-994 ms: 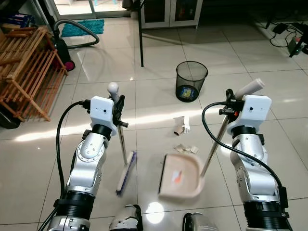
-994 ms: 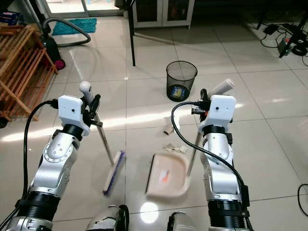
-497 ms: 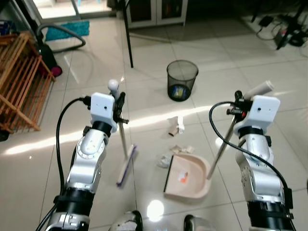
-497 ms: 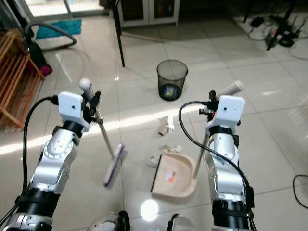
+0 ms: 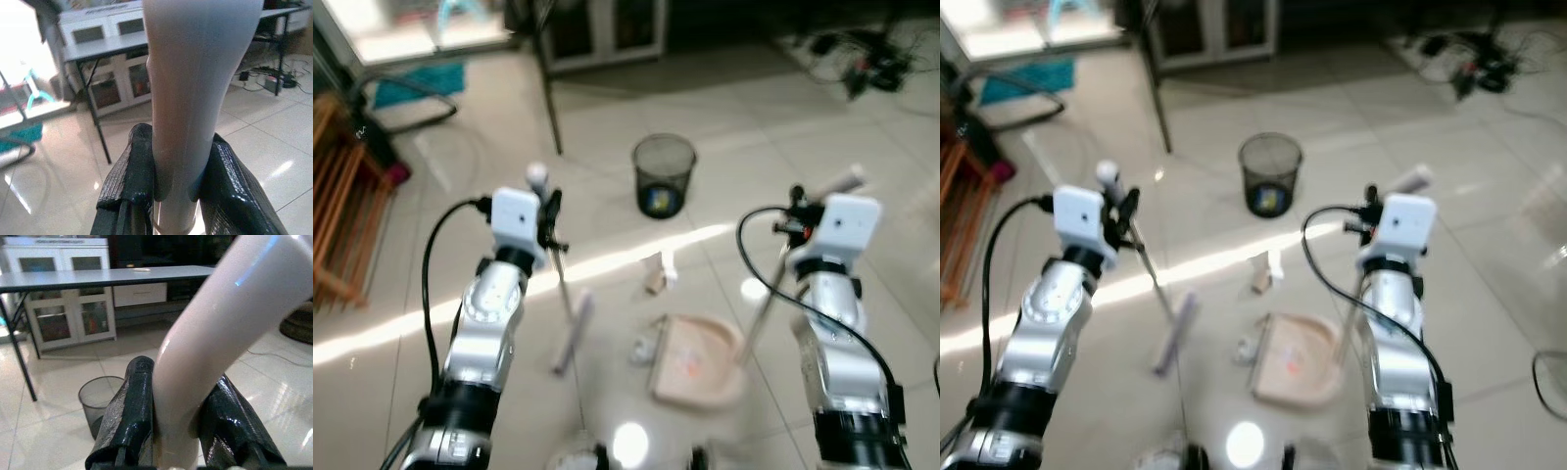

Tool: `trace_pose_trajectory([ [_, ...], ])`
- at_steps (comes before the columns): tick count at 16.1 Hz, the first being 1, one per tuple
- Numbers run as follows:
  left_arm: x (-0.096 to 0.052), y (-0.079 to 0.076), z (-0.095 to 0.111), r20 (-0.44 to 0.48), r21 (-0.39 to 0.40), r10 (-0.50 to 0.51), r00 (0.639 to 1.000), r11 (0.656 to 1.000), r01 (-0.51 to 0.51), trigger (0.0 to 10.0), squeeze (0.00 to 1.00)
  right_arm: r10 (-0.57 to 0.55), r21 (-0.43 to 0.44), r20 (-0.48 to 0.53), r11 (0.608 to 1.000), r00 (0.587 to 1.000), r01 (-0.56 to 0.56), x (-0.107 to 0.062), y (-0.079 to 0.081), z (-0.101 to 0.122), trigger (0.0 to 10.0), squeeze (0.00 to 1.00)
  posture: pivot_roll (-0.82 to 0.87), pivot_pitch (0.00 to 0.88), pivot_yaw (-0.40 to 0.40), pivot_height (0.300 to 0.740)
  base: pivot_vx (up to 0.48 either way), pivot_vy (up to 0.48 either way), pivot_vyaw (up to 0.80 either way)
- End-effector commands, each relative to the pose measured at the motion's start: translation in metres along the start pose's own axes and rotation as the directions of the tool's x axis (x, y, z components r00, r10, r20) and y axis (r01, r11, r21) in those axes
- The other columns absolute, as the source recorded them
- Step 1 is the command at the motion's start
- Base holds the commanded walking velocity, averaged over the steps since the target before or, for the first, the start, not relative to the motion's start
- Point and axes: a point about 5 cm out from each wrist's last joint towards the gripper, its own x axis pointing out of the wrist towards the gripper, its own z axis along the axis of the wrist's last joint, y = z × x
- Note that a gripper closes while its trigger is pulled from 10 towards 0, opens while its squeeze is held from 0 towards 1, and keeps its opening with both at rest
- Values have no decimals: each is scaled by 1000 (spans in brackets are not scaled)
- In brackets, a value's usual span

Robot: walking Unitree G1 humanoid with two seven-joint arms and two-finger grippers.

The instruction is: Sweep floor

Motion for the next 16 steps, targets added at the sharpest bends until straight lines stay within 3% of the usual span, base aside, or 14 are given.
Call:
trace_pose_trajectory([
  [1, 2, -3, 6, 29, 14, -12, 1000, 1000, 12, 10000, 0, -15, 17, 31, 1000, 999, 14, -1, -4, 6, 10000, 0, -3, 129, 79, 740, 349, 0, 0],
  [8, 1, -5, 4, 29, 14, -16, 999, 1000, 16, 10000, 0, 0, -7, 42, 1000, 999, 1, 2, -5, 8, 10000, 0, -1, 127, 76, 740, 350, 0, 0],
  [16, 3, -3, 2, 21, -1, 10, 1000, 1000, -10, 10000, 0, 10, -75, 71, 997, 997, -4, 11, -11, 12, 10000, 0, -1, 134, 78, 740, 0, 0, 0],
])
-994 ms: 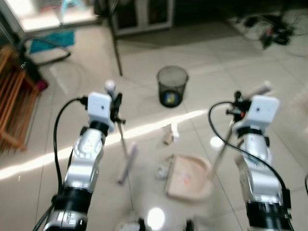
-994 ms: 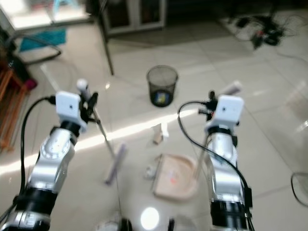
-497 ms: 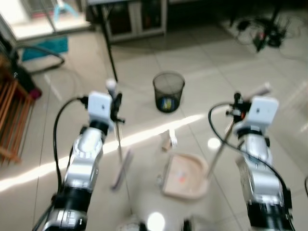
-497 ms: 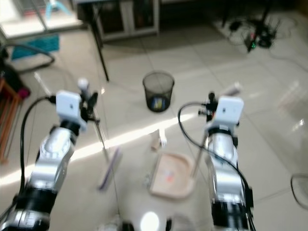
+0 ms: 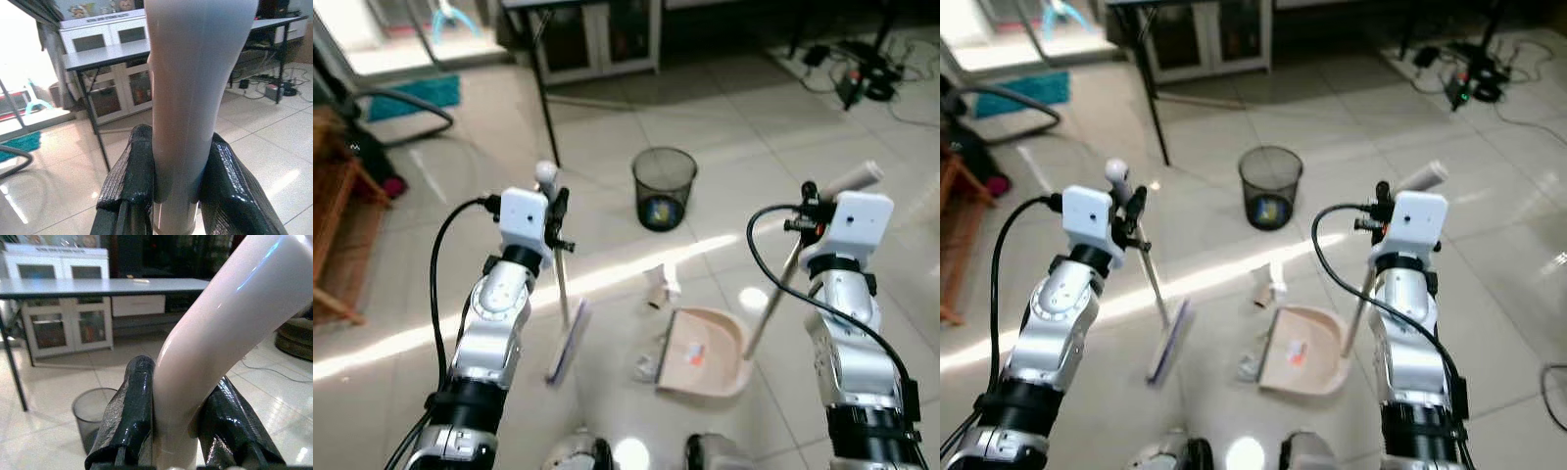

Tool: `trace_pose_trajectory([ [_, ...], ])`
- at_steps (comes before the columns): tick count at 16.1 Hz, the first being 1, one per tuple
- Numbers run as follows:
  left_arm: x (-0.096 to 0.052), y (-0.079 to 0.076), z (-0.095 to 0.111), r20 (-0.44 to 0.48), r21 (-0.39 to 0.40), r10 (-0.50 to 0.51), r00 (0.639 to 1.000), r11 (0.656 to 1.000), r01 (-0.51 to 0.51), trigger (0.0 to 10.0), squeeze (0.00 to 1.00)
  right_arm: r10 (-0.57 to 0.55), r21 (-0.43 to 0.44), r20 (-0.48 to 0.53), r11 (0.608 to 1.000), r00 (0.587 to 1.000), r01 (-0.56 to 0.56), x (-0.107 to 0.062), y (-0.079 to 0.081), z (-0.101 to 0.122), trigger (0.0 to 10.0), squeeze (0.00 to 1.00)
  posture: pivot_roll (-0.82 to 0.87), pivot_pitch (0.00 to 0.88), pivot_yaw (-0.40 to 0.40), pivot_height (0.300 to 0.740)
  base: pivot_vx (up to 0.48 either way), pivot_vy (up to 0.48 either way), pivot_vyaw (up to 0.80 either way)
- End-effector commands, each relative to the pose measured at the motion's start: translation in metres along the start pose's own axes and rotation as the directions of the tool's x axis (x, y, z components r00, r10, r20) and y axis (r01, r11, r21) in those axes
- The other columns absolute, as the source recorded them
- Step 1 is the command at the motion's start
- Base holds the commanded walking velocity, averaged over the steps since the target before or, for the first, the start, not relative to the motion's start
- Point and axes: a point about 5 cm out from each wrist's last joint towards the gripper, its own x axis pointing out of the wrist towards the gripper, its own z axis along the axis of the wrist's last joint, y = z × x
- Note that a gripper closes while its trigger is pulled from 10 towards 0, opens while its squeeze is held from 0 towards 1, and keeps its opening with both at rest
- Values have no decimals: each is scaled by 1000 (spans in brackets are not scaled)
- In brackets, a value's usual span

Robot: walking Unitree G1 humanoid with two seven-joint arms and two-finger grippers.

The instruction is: Sweep floor

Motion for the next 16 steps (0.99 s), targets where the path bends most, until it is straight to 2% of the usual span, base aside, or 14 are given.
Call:
trace_pose_trajectory([
  [1, 3, 3, 3, 14, 11, 17, 1000, 1000, -17, 10000, 0, 12, -35, 46, 999, 999, -10, 7, 0, 10, 10000, 0, 1, 135, 77, 740, 0, 0, 0],
  [4, 5, 7, -1, -3, -4, 35, 999, 999, -35, 10000, 0, 8, -13, 53, 1000, 999, -7, 17, -5, 15, 10000, 0, -14, 133, 80, 740, 0, 0, 0],
  [10, 12, 5, 1, -1, -18, 17, 1000, 1000, -17, 10000, 0, 40, -27, 61, 999, 997, -38, 22, -3, 16, 10000, 0, -13, 128, 69, 740, 0, 0, 0],
  [16, 6, 9, -3, -14, -43, 27, 1000, 999, -27, 10000, 0, 31, -36, 37, 999, 999, -30, 8, -8, 4, 10000, 0, -14, 107, 68, 740, 0, 0, 0],
])
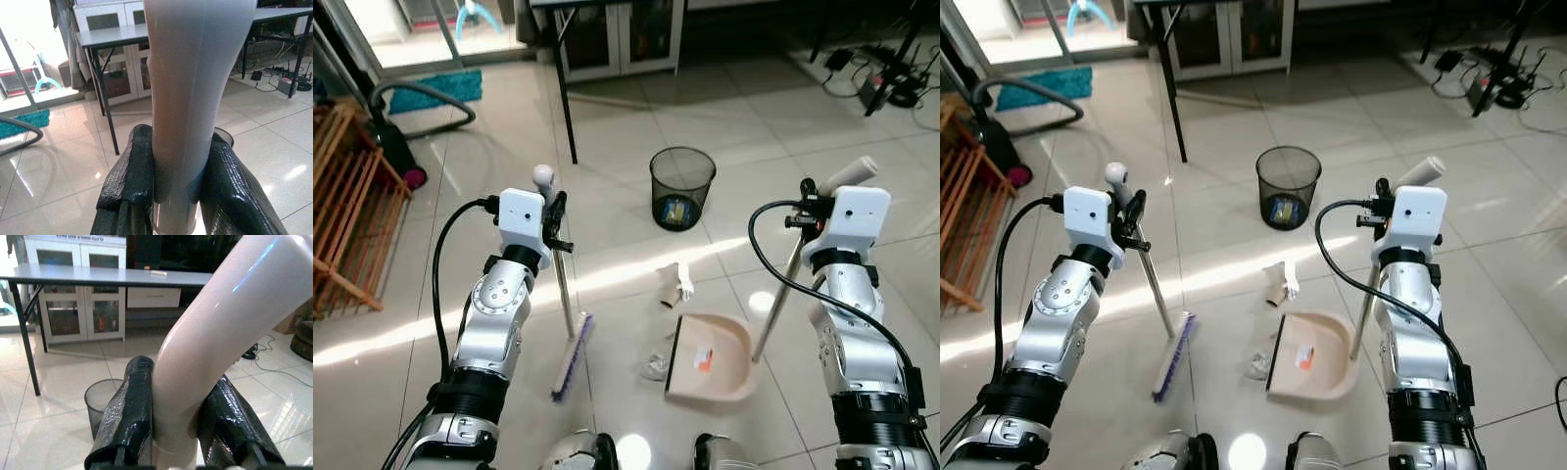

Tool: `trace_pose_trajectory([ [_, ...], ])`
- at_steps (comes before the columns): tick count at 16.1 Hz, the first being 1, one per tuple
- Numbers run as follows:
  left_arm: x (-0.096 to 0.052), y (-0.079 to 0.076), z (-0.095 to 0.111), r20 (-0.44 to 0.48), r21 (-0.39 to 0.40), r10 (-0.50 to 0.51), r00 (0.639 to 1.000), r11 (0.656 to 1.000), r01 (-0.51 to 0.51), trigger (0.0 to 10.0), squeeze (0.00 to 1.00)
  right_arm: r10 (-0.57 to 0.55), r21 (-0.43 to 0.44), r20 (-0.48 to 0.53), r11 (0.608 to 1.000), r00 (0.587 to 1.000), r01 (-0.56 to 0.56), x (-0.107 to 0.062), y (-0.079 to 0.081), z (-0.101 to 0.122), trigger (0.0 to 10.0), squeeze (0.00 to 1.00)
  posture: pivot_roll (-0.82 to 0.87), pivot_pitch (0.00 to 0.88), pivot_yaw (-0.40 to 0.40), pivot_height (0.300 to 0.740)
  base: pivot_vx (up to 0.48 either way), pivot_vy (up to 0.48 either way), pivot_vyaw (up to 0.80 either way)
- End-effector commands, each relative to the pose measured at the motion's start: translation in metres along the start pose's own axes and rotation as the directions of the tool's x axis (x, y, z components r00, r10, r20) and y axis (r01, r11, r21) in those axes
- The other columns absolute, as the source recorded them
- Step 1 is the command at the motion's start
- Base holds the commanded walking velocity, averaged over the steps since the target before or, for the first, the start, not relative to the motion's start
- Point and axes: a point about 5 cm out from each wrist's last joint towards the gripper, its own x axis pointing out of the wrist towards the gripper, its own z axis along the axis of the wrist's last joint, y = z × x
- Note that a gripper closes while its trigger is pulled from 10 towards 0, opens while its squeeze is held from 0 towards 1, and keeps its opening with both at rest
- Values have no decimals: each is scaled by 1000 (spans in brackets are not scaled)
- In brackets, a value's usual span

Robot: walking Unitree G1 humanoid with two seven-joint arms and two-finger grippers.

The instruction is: Sweep floor

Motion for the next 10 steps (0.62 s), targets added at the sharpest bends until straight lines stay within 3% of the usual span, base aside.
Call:
trace_pose_trajectory([
  [1, 0, 6, 5, 30, 8, 23, 999, 1000, -23, 10000, 0, 4, -43, 54, 999, 999, -2, 0, -5, 8, 10000, 0, -14, 106, 68, 740, 0, 0, 0],
  [3, -3, 7, 3, 41, 40, 21, 999, 999, -22, 10000, 0, 9, -137, 58, 991, 998, -1, 0, -9, 3, 10000, 0, -9, 115, 74, 740, 0, 0, 0],
  [6, -1, 3, -1, 43, 52, -8, 999, 999, 6, 10000, 0, 10, -206, 61, 978, 998, 3, 7, -10, -4, 10000, 0, 16, 158, 68, 740, 0, 0, 0],
  [10, 12, 3, 3, 51, 76, -37, 998, 997, 33, 10000, 0, 27, -234, 61, 972, 998, -12, 23, 1, -7, 10000, 0, 44, 210, 77, 740, 0, 0, 0],
])
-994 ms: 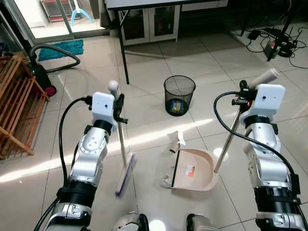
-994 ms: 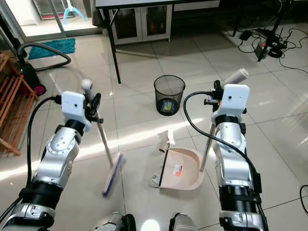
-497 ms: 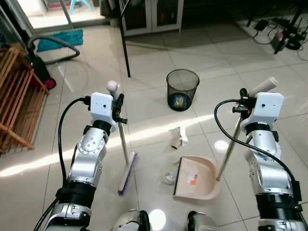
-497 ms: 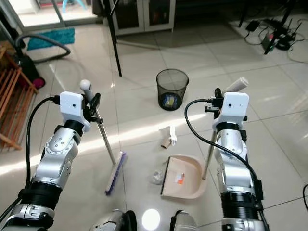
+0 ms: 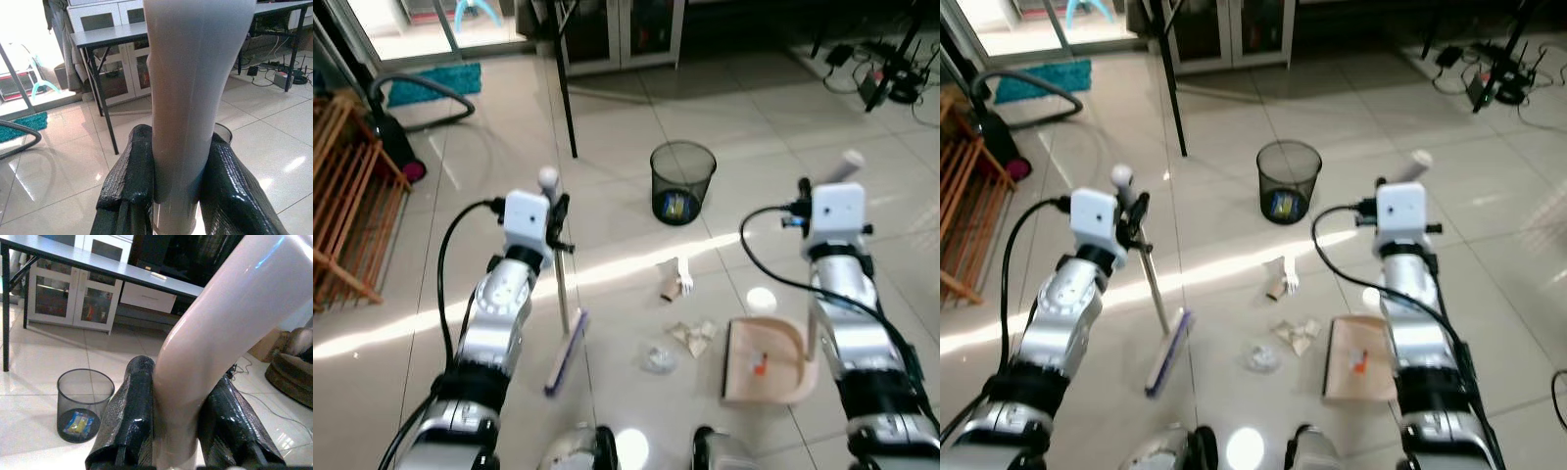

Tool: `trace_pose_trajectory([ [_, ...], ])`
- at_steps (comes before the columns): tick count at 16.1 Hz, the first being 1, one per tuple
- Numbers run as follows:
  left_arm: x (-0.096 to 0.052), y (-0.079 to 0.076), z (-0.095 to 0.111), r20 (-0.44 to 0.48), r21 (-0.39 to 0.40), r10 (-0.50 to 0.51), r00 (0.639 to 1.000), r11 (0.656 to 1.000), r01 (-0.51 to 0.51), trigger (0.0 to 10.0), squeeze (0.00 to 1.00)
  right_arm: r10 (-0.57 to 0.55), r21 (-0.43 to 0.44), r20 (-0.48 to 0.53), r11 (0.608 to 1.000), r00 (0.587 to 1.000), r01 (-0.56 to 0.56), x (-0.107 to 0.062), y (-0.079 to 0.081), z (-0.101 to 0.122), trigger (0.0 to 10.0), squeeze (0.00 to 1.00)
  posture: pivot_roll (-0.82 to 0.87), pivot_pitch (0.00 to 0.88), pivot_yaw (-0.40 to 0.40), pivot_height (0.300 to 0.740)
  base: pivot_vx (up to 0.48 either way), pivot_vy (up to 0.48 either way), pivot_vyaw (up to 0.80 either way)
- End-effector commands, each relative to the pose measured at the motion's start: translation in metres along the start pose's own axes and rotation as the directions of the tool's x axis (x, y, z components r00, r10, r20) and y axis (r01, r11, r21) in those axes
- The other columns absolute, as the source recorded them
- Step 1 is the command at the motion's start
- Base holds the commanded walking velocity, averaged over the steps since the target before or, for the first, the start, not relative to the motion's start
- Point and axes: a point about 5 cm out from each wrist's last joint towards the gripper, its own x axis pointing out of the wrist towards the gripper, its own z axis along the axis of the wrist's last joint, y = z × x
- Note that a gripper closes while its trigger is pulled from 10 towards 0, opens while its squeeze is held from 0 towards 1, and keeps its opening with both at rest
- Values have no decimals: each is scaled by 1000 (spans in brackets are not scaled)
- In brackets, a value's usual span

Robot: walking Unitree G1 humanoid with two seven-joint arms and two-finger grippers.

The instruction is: Sweep floor

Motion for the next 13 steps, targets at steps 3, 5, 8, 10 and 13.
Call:
trace_pose_trajectory([
  [3, 9, 1, 12, 56, 56, -49, 997, 997, 46, 10000, 0, -14, -21, 30, 1000, 999, 14, 6, 12, 2, 10000, 0, 55, 227, 80, 740, 0, 0, 0],
  [5, 11, -2, 11, 56, 69, -76, 996, 995, 72, 10000, 0, -12, -14, 17, 1000, 1000, 13, 7, 19, -2, 10000, 0, 65, 235, 80, 740, 0, 0, 0],
  [8, 11, -5, 9, 59, 78, -113, 992, 991, 108, 10000, 0, -1, 36, 3, 999, 1000, 1, 6, 33, -5, 10000, 0, 71, 238, 72, 740, 0, 0, 0],
  [10, 11, -9, 8, 62, 76, -124, 990, 990, 119, 10000, 0, -1, 70, -2, 998, 1000, 1, 5, 42, -6, 10000, 0, 76, 251, 75, 740, 0, 0, 0],
  [13, 11, -14, 6, 61, 66, -133, 989, 989, 129, 10000, 0, -29, 105, -25, 994, 999, 32, 3, 50, -9, 10000, 0, 77, 242, 82, 740, 0, 0, 0],
])
